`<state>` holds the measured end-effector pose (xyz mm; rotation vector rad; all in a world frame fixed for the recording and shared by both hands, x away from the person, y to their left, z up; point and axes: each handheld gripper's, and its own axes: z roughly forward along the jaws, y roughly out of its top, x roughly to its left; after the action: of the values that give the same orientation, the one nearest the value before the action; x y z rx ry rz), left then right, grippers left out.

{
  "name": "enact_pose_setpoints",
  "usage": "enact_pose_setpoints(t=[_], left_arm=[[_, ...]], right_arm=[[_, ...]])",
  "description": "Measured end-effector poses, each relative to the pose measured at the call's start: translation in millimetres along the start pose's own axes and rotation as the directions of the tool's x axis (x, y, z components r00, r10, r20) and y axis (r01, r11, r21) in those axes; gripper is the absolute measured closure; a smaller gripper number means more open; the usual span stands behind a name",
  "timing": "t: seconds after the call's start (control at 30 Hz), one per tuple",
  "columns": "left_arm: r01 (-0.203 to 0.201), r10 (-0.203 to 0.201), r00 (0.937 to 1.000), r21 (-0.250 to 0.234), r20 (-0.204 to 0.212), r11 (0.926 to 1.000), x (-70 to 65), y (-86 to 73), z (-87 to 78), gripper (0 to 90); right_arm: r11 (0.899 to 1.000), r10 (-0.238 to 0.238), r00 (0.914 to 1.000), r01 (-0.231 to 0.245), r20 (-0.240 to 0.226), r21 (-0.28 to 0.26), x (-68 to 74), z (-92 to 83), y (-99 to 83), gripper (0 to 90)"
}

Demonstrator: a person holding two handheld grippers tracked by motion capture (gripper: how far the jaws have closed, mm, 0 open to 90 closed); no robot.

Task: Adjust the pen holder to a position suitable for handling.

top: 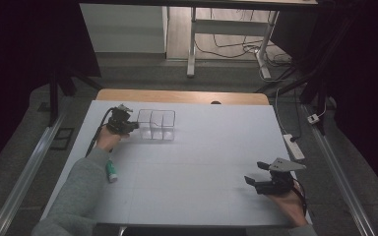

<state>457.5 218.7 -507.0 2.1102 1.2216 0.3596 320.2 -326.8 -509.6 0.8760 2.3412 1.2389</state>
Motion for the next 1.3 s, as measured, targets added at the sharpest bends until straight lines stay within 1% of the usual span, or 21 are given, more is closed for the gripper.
enact_pose_setpoints(t=[0.07,0.17,0.23,0.47,0.77,0.8,0.97,1.17,1.3], left_arm=[[-0.003,0.004,0.9999,-0.004,0.011,1.0,-1.8,0.4,-0.2,89.0],[-0.023,0.023,0.9994,-0.006,0.025,0.9997,-5.3,1.4,-1.0,89.0],[-0.028,0.029,0.9989,-0.007,0.037,0.9996,-7.2,1.7,-0.7,89.0],[-0.054,0.055,0.9968,-0.006,0.058,0.9985,-15.7,3.9,3.1,88.9],[-0.072,0.071,0.9963,0.003,0.047,0.9974,-22.2,13.7,8.5,88.9],[-0.074,0.074,0.9961,0.002,0.048,0.9972,-23.6,15.1,9.0,88.9],[-0.086,0.085,0.995,0.008,0.052,0.9963,-29.6,20.1,13.3,88.9],[-0.101,0.1,0.9928,0.009,0.066,0.9949,-37.8,25.8,18.9,88.9],[-0.107,0.106,0.9923,0.012,0.065,0.9942,-43.8,30.0,22.1,88.9]], right_arm=[[1.0,0.0,1.0,0.0,0.001,0.0,0.0,0.1,0.1,20.2],[1.0,-0.002,1.0,0.002,0.001,0.0,0.0,0.4,0.2,20.2],[1.0,0.002,1.0,-0.002,-0.001,-0.002,-0.3,0.5,0.0,20.2],[1.0,0.002,1.0,-0.002,0.002,0.001,-0.6,0.2,-0.1,20.2],[1.0,0.003,1.0,-0.003,-0.001,0.0,-0.7,0.1,-0.1,20.1],[1.0,0.002,1.0,-0.002,0.004,0.002,-0.6,0.1,0.0,20.1],[1.0,0.002,1.0,-0.002,-0.002,0.001,-0.5,0.5,-0.1,20.2],[1.0,0.002,1.0,-0.002,-0.003,0.003,-0.7,0.5,-0.2,20.2],[1.0,0.001,1.0,-0.001,-0.007,0.002,-0.7,0.9,-0.2,20.2]])
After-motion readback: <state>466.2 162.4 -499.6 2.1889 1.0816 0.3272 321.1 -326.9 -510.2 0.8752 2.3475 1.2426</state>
